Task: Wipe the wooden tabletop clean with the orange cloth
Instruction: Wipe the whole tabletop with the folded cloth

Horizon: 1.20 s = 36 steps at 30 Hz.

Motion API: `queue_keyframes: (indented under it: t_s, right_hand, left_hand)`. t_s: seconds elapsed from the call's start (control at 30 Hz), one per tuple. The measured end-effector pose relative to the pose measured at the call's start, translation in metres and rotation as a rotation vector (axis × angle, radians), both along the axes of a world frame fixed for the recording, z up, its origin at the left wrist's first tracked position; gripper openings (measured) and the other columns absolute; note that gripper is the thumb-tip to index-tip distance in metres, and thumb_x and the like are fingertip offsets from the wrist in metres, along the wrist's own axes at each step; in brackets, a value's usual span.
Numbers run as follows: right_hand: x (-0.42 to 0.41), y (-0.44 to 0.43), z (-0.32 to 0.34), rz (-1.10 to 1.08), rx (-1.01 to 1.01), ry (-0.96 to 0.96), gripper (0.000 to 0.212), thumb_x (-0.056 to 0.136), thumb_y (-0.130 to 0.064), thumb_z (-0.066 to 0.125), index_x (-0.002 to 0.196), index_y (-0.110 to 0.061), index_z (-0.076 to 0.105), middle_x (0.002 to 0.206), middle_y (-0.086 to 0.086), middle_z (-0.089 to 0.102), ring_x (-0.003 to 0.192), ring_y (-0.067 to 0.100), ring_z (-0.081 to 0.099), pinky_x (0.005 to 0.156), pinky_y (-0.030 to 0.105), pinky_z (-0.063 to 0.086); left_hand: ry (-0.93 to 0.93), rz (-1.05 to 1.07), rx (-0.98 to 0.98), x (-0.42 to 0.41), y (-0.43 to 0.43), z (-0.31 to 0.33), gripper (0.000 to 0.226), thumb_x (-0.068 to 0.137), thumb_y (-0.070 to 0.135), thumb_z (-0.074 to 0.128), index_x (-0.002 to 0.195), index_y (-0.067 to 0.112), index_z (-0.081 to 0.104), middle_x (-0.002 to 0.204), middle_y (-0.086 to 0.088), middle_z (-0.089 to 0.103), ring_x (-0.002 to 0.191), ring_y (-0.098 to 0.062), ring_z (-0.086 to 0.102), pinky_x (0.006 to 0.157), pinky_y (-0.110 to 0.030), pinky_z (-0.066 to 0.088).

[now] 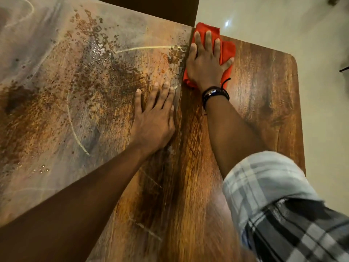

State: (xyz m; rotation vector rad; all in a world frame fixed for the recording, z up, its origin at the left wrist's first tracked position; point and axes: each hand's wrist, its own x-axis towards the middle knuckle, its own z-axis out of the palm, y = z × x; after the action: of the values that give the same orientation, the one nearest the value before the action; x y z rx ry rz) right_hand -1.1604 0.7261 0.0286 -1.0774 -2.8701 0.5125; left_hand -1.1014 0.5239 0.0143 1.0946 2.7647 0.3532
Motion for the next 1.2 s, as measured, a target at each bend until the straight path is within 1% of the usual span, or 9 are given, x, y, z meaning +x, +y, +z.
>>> queue_keyframes:
  t_s: [0.23,0.37,0.5,0.6,0.77,0.87,0.97,1.07,1.2]
  right_hand:
    - [0.058,-0.044,0.002,0.049,0.024,-0.042,0.054,0.109,-0.045,0.019,0.160,-0.038,0.007,0.170,-0.008,-0.001,0.157,0.020,-0.002,0.117,0.072,-0.003]
    - [0.137,-0.108,0.000,0.058,0.034,-0.010,0.053,0.108,-0.046,0.021,0.160,-0.039,0.010,0.170,-0.010,0.001,0.157,0.017,-0.001,0.117,0.072,-0.001]
    - [0.226,-0.181,-0.004,0.030,0.068,0.026,0.053,0.107,-0.047,0.022,0.160,-0.040,0.015,0.169,-0.010,0.008,0.157,0.017,0.004,0.116,0.072,0.005]
    - [0.293,-0.236,-0.003,0.021,0.083,0.012,0.054,0.107,-0.047,0.023,0.160,-0.039,0.014,0.169,-0.009,0.007,0.157,0.017,0.003,0.118,0.071,0.006]
    - [0.369,-0.298,-0.002,0.019,0.062,-0.033,0.056,0.106,-0.046,0.026,0.160,-0.036,0.018,0.170,-0.007,0.008,0.157,0.019,0.004,0.116,0.072,0.011]
    - [0.366,-0.296,-0.001,0.028,0.076,-0.054,0.056,0.106,-0.046,0.026,0.160,-0.038,0.015,0.170,-0.008,0.007,0.157,0.018,0.003,0.115,0.074,0.012]
    - [0.339,-0.276,-0.001,0.037,0.070,-0.060,0.055,0.107,-0.046,0.023,0.160,-0.040,0.012,0.170,-0.009,0.004,0.157,0.017,-0.002,0.114,0.076,0.005]
    - [0.294,-0.243,-0.004,0.026,0.076,-0.055,0.055,0.108,-0.046,0.023,0.160,-0.040,0.009,0.170,-0.009,0.000,0.156,0.017,-0.007,0.114,0.075,0.000]
    - [0.216,-0.194,-0.002,-0.012,0.071,-0.033,0.054,0.108,-0.045,0.023,0.160,-0.039,0.011,0.170,-0.008,0.003,0.157,0.018,-0.002,0.113,0.076,0.000]
  left_hand:
    - [-0.012,-0.027,0.045,0.000,-0.004,0.003,0.062,0.099,0.038,0.015,0.157,0.016,0.019,0.165,-0.003,0.019,0.153,-0.024,0.008,0.120,-0.059,-0.003]
    - [-0.087,0.002,0.170,0.002,-0.010,0.013,0.059,0.101,0.037,0.016,0.153,0.016,0.033,0.160,-0.002,0.032,0.151,-0.019,0.019,0.123,-0.051,0.002]
    - [0.008,-0.086,0.178,0.038,-0.048,0.013,0.055,0.102,0.037,0.021,0.146,0.014,0.044,0.155,-0.005,0.041,0.149,-0.022,0.026,0.120,-0.058,0.009]
    - [-0.004,-0.142,0.192,0.080,-0.096,0.009,0.054,0.103,0.036,0.023,0.149,0.014,0.041,0.158,-0.005,0.035,0.150,-0.023,0.023,0.117,-0.063,0.011]
    - [0.035,-0.233,0.099,0.115,-0.162,0.005,0.055,0.103,0.036,0.026,0.152,0.013,0.035,0.161,-0.005,0.030,0.152,-0.023,0.016,0.117,-0.064,0.011]
    - [0.035,-0.234,0.057,0.118,-0.172,0.006,0.057,0.103,0.038,0.023,0.152,0.012,0.035,0.160,-0.006,0.031,0.151,-0.024,0.019,0.118,-0.062,0.012]
    - [0.043,-0.217,0.013,0.120,-0.169,0.005,0.058,0.103,0.039,0.021,0.154,0.013,0.032,0.162,-0.005,0.027,0.152,-0.023,0.016,0.119,-0.061,0.010]
    - [0.057,-0.209,0.004,0.121,-0.168,0.003,0.058,0.103,0.038,0.022,0.154,0.015,0.030,0.163,-0.004,0.024,0.152,-0.022,0.014,0.119,-0.062,0.010]
    - [0.081,-0.207,-0.009,0.121,-0.167,0.001,0.058,0.103,0.038,0.021,0.156,0.015,0.025,0.164,-0.003,0.021,0.153,-0.022,0.013,0.118,-0.063,0.008]
